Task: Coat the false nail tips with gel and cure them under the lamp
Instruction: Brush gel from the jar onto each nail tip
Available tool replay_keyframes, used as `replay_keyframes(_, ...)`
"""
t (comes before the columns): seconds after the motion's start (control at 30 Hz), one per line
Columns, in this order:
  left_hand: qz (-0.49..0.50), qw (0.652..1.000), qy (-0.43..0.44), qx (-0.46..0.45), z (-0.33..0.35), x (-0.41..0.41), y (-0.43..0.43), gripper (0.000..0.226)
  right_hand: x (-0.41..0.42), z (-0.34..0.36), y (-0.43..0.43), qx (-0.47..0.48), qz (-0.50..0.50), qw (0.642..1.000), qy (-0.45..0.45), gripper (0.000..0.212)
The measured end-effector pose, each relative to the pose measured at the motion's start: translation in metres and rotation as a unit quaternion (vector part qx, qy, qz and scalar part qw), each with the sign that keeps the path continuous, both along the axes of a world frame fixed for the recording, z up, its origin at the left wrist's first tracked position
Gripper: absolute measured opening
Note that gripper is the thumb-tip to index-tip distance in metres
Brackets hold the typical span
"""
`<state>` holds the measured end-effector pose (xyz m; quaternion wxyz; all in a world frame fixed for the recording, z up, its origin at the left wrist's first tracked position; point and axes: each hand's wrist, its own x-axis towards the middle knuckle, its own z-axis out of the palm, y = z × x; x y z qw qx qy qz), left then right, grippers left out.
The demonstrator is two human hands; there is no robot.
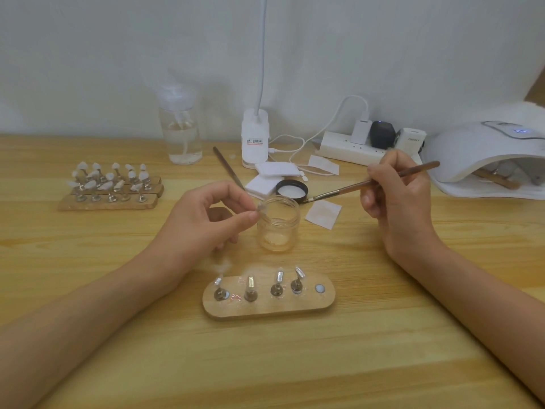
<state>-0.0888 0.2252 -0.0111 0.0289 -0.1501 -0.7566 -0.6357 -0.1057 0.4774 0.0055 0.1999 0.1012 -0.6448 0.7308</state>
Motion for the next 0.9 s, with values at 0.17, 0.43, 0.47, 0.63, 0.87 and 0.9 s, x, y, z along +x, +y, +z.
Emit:
replay_keyframes(0.17, -0.003, 1.000, -0.001, 0.002, 0.000, 0.000, 0.000, 0.016, -0.004, 0.005, 0.003, 0.049, 0.119, 0.991, 0.034, 0.022)
replay_keyframes(0.43, -0.003, 1.000, 0.003, 0.004, -0.002, 0.000, -0.001, 0.015, -0.011, 0.003, 0.013, 0.068, 0.138, 0.988, 0.032, 0.020)
replay_keyframes(0.47, -0.004, 1.000, 0.004, 0.004, -0.002, 0.000, -0.001, 0.015, -0.011, 0.003, 0.013, 0.071, 0.137, 0.988, 0.032, 0.021)
replay_keyframes(0.63, -0.003, 1.000, 0.010, 0.005, -0.004, -0.002, -0.002, 0.009, -0.012, 0.005, 0.018, 0.049, 0.129, 0.990, 0.036, 0.021)
replay_keyframes(0.87, -0.007, 0.999, 0.022, 0.032, -0.003, -0.001, -0.003, 0.012, -0.008, 0.044, 0.030, 0.079, 0.068, 0.993, 0.047, 0.023)
replay_keyframes(0.9, -0.008, 0.999, 0.023, 0.035, -0.003, -0.001, -0.004, 0.014, -0.006, 0.055, 0.035, 0.128, 0.062, 0.988, 0.062, 0.019)
